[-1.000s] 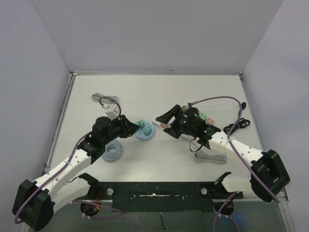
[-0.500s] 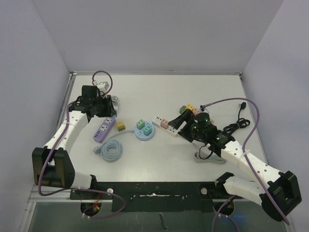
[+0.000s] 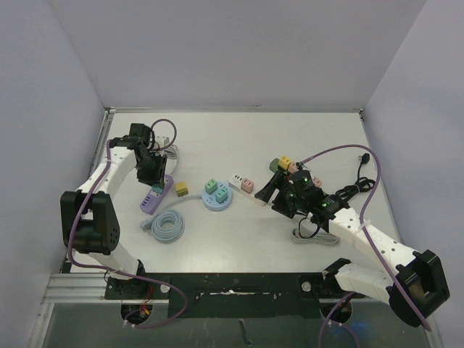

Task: Insert the plug

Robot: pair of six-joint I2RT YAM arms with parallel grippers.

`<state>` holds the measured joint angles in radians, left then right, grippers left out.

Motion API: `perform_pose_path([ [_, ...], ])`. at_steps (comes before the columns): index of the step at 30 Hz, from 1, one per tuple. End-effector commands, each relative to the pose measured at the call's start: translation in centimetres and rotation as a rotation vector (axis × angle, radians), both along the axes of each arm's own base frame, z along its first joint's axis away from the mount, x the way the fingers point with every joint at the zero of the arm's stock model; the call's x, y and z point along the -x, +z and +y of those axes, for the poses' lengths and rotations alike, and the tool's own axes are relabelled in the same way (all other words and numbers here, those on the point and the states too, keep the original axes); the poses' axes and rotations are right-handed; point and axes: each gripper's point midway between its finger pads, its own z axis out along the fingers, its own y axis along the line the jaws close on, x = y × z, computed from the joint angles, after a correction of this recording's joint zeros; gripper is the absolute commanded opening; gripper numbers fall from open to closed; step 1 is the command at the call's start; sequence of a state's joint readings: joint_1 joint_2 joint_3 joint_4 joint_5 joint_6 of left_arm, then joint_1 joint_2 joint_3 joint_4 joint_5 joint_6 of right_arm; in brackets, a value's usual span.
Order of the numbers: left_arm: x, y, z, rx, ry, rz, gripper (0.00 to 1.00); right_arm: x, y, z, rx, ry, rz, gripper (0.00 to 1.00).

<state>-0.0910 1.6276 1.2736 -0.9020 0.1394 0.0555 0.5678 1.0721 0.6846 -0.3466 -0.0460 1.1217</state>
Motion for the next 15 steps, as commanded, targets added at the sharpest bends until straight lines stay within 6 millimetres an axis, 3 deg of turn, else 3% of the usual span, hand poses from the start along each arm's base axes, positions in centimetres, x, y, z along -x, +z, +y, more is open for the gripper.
perform_pose_path([
  [1, 0.0, 1.0, 1.0, -0.079, -0.050, 0.015, 0.21, -1.2, 1.9, 0.5, -0.018, 0.015, -0.057, 0.77],
  [15, 0.2, -1.2, 1.6, -0.170, -0.120, 0.099, 0.21, -1.4, 1.4, 0.6, -0.019, -0.004, -0.042, 0.77],
])
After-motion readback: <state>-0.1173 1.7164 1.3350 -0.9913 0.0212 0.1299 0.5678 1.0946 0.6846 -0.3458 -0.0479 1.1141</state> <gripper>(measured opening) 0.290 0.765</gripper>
